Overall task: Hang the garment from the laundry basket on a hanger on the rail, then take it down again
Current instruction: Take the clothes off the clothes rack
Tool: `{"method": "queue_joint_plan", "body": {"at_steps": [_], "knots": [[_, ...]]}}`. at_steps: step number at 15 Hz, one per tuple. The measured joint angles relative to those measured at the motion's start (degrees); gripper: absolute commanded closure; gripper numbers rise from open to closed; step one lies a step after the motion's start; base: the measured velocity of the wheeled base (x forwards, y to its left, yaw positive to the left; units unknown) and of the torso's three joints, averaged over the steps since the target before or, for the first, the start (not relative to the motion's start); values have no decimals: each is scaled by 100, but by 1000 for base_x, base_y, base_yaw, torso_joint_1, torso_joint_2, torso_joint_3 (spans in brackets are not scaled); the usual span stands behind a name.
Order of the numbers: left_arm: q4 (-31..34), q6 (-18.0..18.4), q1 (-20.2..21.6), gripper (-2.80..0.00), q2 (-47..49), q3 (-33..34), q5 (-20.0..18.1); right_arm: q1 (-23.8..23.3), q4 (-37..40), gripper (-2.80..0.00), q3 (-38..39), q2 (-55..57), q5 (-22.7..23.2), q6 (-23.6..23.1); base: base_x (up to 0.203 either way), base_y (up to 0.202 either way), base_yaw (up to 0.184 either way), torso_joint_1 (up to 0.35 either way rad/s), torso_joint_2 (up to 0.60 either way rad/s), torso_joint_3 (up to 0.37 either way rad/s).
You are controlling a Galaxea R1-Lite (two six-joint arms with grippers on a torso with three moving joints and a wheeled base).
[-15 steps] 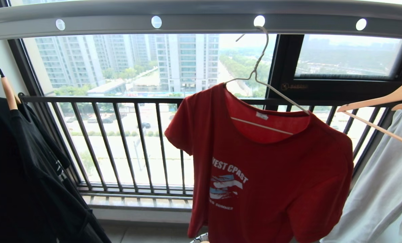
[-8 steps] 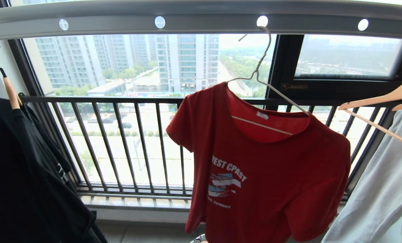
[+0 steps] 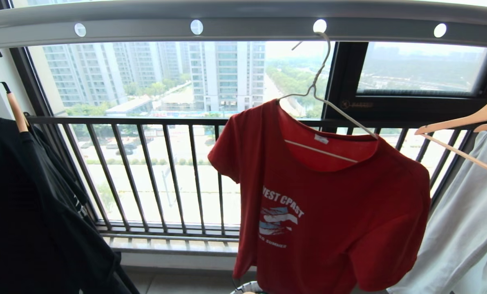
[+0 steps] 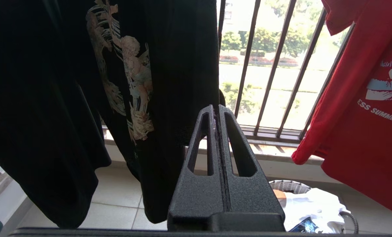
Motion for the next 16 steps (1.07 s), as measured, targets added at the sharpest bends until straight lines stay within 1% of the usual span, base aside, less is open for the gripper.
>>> {"method": "queue_joint_plan", "body": {"at_steps": [16], "knots": [[-1,-5,0,0,0,0,-6,0,-1,0,0,0,2,0,0,0,0,0,0,0]]}}
